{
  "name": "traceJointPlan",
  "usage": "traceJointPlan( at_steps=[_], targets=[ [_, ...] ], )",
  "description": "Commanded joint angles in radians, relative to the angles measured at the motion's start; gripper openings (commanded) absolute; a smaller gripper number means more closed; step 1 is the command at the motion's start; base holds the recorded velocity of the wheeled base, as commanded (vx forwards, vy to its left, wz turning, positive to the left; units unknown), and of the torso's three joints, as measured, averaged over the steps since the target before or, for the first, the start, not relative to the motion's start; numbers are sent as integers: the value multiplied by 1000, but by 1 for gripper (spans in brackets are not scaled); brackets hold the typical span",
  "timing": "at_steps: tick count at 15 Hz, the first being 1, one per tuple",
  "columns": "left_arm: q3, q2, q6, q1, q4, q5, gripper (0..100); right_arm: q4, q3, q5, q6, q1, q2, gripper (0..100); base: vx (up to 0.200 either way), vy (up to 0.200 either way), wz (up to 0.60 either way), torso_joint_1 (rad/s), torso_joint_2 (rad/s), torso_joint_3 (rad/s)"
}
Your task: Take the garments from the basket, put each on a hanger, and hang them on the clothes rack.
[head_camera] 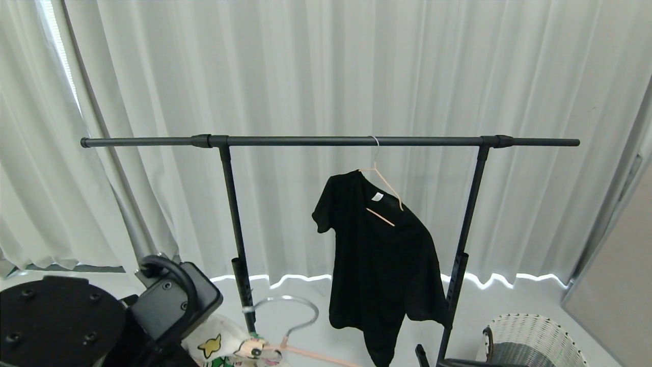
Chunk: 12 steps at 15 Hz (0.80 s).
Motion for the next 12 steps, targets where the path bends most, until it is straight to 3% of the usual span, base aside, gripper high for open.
traceJointPlan(
  at_steps=[1,4,7,10,12],
  targets=[
    [-44,44,-60,35,1,6,0,0,-26,4,4,-92,62,100,0,0,0,0,0,0],
    [-101,84,-129,83,5,7,0,0,-77,4,46,-121,123,100,0,0,0,0,0,0],
    [-163,128,-190,193,11,9,0,0,-167,3,185,-135,243,100,0,0,0,0,0,0],
    [-166,139,-193,271,11,9,0,0,-236,4,192,-178,352,100,0,0,0,0,0,0],
    [-173,136,-219,271,11,9,0,7,-271,4,192,-209,437,100,0,0,0,0,0,0]
  ],
)
